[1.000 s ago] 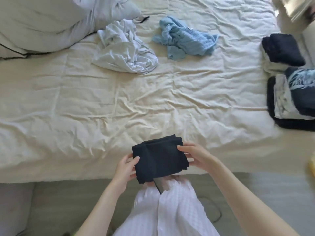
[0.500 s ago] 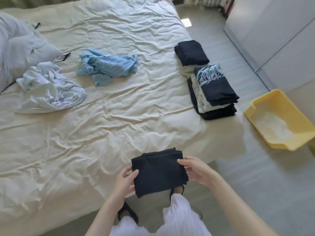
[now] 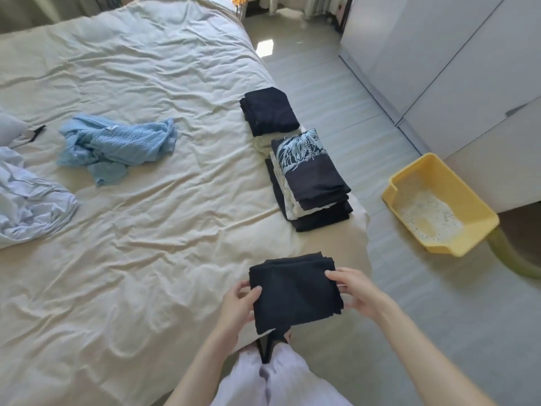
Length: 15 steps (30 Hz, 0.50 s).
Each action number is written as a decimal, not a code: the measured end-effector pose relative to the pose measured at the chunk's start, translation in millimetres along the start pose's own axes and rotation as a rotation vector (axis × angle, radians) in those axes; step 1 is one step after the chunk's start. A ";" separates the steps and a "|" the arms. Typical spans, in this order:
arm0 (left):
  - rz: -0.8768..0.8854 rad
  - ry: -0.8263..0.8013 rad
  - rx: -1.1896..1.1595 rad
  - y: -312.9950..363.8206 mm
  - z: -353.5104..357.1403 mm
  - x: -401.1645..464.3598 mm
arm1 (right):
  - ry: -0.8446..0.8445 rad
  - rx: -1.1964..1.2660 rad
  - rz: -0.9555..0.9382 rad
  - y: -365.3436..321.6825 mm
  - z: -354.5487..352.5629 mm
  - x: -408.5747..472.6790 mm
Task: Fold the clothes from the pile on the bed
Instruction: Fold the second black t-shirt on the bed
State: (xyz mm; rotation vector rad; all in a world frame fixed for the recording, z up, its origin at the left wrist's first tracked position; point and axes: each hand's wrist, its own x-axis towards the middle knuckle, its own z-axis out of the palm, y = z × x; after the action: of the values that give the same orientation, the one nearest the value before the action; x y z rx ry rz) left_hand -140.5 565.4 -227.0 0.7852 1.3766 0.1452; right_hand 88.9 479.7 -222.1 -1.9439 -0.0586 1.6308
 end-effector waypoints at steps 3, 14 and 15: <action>0.102 0.028 0.163 40.0 6.4 20.9 | -0.012 0.173 0.043 -6.4 -0.5 4.4; 0.702 0.200 0.770 267.1 101.9 130.8 | -0.162 0.708 -0.052 -132.2 -29.8 57.9; 0.733 0.210 0.791 278.9 114.6 143.7 | -0.168 0.733 -0.041 -142.1 -34.8 67.9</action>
State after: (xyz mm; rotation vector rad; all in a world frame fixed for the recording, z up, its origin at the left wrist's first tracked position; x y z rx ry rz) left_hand 92.7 801.1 -186.0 1.9725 1.2728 0.2610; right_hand 184.6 609.3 -214.1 -1.2385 0.3797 1.4980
